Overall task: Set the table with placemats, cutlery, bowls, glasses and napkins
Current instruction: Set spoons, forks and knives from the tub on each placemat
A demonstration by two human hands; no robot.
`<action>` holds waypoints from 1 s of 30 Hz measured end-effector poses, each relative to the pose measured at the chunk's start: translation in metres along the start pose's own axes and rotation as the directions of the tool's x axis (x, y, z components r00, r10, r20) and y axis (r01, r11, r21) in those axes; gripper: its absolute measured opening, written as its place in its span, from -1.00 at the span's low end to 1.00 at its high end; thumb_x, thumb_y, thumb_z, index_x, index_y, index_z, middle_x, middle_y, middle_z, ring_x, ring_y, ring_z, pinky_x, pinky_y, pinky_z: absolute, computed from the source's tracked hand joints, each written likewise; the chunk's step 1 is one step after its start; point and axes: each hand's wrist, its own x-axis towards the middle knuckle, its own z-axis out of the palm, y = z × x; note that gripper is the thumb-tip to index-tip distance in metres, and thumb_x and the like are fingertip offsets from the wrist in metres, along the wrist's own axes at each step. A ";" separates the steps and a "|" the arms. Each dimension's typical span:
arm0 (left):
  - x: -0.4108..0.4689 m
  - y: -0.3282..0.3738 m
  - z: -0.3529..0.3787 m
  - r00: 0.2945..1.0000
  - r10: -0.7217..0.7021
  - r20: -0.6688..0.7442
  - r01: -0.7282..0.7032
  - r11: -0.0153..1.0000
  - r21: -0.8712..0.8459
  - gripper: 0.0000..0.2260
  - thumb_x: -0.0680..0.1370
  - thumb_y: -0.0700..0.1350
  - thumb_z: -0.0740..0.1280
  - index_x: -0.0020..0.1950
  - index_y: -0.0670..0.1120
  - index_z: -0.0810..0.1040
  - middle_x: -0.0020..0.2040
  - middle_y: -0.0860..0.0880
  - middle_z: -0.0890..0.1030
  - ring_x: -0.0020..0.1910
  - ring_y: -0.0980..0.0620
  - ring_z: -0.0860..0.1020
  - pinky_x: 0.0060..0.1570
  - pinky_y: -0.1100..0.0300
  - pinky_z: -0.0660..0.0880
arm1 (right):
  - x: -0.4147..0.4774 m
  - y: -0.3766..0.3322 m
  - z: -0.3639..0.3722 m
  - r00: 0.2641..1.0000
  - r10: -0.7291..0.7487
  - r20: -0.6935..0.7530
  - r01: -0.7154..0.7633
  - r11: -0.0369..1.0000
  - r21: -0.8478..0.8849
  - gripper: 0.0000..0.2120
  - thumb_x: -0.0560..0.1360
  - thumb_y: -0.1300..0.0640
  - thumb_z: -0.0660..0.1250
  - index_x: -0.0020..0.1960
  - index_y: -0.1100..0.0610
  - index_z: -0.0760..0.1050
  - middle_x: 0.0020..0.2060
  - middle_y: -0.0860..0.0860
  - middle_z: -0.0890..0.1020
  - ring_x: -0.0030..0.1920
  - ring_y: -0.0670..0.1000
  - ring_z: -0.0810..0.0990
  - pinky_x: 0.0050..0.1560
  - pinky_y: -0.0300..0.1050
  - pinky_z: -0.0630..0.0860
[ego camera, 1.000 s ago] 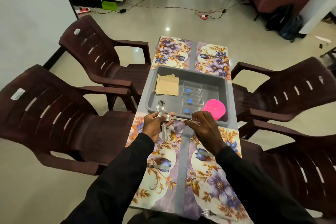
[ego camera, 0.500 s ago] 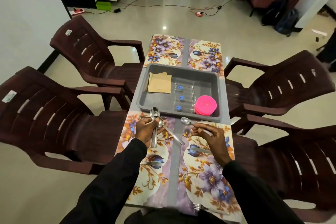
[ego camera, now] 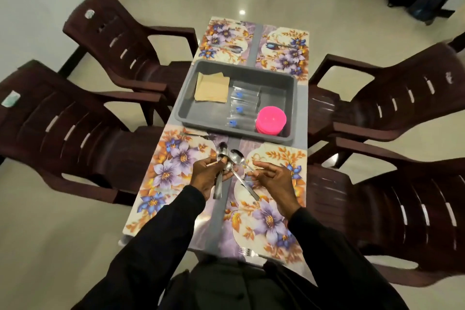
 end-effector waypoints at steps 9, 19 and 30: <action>-0.006 -0.050 -0.008 0.993 0.002 -0.120 -0.009 0.998 -0.063 -0.87 0.60 -0.36 0.36 0.09 -0.42 0.58 0.11 -0.42 0.62 0.00 -0.25 0.69 -0.19 0.14 0.68 | 0.031 0.051 -0.116 0.982 0.081 -0.172 -0.133 0.940 -0.314 -0.76 0.47 0.46 0.41 -0.09 0.16 0.71 -0.19 0.02 0.75 -0.09 0.01 0.73 0.10 0.05 0.64; -0.011 -0.088 -0.020 0.981 -0.028 -0.190 0.012 0.996 -0.084 -0.80 0.59 -0.31 0.38 0.17 -0.39 0.57 0.24 -0.43 0.59 0.25 -0.40 0.59 0.13 -0.05 0.64 | 0.095 0.083 -0.128 0.962 0.056 -0.267 -0.224 0.723 -0.654 -0.79 0.45 0.31 0.29 -0.30 0.27 0.65 -0.24 0.25 0.69 -0.08 0.20 0.68 -0.08 -0.04 0.55; -0.028 -0.083 -0.034 0.971 -0.014 -0.239 -0.030 0.983 -0.183 -0.69 0.63 -0.33 0.32 0.32 -0.48 0.47 0.14 -0.38 0.65 -0.03 -0.23 0.73 -0.10 0.06 0.69 | 0.133 0.136 -0.109 0.977 0.079 -0.196 -0.196 0.687 -0.700 -0.78 0.48 0.29 0.27 -0.20 0.15 0.68 -0.01 0.16 0.72 0.10 0.23 0.65 0.17 0.13 0.56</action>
